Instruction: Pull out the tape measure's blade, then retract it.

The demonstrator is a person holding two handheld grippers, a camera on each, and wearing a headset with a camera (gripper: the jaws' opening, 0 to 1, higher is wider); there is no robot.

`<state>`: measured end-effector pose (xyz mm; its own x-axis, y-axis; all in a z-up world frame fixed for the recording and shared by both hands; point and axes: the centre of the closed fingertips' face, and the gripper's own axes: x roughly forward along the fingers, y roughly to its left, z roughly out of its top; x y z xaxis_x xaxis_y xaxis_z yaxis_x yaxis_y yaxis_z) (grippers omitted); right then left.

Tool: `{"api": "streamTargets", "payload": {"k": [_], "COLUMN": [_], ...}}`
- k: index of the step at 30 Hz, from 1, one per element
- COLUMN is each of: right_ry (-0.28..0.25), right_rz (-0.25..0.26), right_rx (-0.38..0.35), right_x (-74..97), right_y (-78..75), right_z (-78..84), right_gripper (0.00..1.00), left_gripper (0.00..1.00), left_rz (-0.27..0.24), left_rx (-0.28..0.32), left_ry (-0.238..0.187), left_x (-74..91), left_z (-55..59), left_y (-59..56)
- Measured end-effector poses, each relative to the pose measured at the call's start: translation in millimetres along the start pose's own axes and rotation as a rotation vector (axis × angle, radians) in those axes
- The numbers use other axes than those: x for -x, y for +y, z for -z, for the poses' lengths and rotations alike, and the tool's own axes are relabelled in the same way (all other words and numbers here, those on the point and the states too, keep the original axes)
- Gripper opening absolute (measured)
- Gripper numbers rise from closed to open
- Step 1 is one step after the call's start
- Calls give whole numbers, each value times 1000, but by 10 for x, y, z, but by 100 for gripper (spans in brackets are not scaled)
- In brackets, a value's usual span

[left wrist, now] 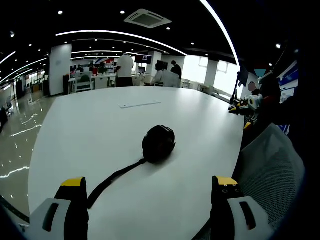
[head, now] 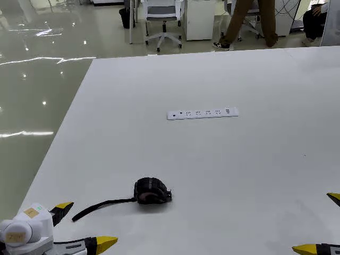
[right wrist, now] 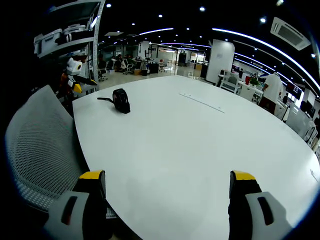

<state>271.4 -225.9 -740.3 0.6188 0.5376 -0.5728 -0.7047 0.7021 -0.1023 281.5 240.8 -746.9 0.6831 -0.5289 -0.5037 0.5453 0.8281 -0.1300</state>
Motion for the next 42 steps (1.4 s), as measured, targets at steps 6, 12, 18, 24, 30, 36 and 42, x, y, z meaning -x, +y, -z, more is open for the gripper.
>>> {"api": "streamTargets", "payload": {"k": [6,12,18,24,30,36,42], "right_ry": [-30,-18,-17,-43,-39,-13,-26], "right_rz": [8,-23,-78,-147,-200,-262,-241], "right_rx": [-72,-37,4,67,98,136,219], "right_x": [-23,-85,-214,-435,-697,-993,-1212], "right_y": [-76,-100,-101,-40,27,79,46], "right_z": [-70,-219,-395,-580,-678,-658,-870], "right_gripper": [100,100,98,99,100,98,100], "left_gripper": [100,100,100,100,100,100,98], "left_rz": [12,53,110,182,255,326,397], "left_rx": [-14,-54,-101,-208,-314,-465,-689], "left_ry": [-21,9,72,137,219,310,484], "left_x": [-53,-142,-254,-448,-657,-883,-1144], "left_z": [-60,-153,-171,-226,-251,-358,-320], "left_y": [38,-36,-126,-134,-158,-223,-207]}}
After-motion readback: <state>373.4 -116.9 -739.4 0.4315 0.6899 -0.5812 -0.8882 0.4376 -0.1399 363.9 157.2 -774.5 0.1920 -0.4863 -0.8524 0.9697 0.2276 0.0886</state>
